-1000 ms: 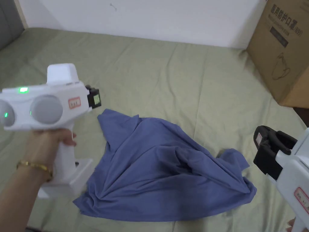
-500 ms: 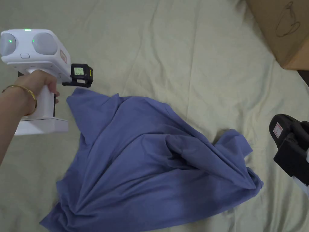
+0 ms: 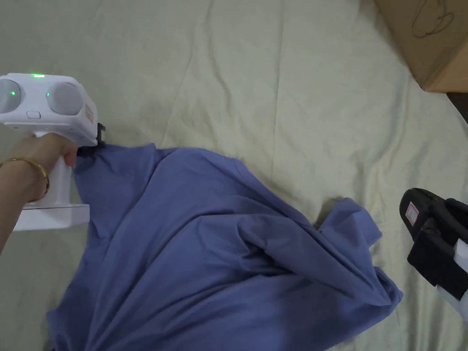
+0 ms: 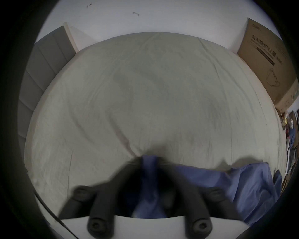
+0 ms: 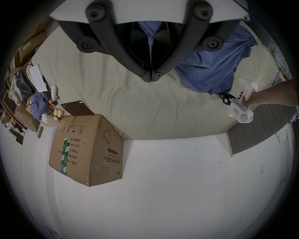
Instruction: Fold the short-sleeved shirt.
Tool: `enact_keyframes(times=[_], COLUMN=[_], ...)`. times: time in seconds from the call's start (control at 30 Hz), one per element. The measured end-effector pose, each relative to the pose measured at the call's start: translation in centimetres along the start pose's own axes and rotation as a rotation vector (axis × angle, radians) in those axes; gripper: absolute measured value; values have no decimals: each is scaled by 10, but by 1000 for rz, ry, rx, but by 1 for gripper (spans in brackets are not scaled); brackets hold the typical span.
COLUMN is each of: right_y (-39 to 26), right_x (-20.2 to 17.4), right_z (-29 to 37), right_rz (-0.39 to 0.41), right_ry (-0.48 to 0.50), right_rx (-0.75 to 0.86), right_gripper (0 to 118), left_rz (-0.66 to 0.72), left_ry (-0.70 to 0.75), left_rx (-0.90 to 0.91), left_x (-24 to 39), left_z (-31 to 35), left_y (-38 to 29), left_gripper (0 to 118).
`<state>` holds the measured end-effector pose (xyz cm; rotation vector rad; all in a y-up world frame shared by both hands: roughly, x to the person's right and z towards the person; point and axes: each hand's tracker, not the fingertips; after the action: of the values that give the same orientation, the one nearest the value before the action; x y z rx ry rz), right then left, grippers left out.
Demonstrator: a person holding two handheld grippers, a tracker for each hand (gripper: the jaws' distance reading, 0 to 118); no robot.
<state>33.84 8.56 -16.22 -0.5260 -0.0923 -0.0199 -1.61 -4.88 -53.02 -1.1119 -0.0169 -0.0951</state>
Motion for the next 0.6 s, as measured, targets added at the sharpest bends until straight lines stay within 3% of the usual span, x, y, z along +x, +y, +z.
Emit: enact_keyframes(times=[0.07,0.13,0.37,0.4,0.43,0.47,0.5,0.53,0.6], right_y=[1,5,24,25,26,24,21,17,7], right_x=[1,-7,19,24,30,34,39,41,46], right_z=[0,59,45,42,40,38,37,34,34], right_rz=[-8,-19,-53,-72,-96,-105,-117,-134,-149], right_ry=[1,0,0,3,12,6,19,28,2], right_rx=[-4,-9,-121,-159,-201,-239,-257,-307,-422], right_gripper=[0,0,0,6,23,51,92,106,108], left_rz=[-38,-23,178,192,208,200,199,201,207], left_ry=[-9,-51,-184,-195,-197,-202,-204,-196,-190], left_rx=[10,71,341,370,399,414,441,455,480], left_x=[0,-8,-50,-51,-55,-58,-62,-62,-67], left_z=[11,32,139,157,173,185,200,213,234], left_y=[-5,-7,-29,-35,-41,-47,-55,-60,-73], left_gripper=[0,0,0,0,0,0,0,0,0])
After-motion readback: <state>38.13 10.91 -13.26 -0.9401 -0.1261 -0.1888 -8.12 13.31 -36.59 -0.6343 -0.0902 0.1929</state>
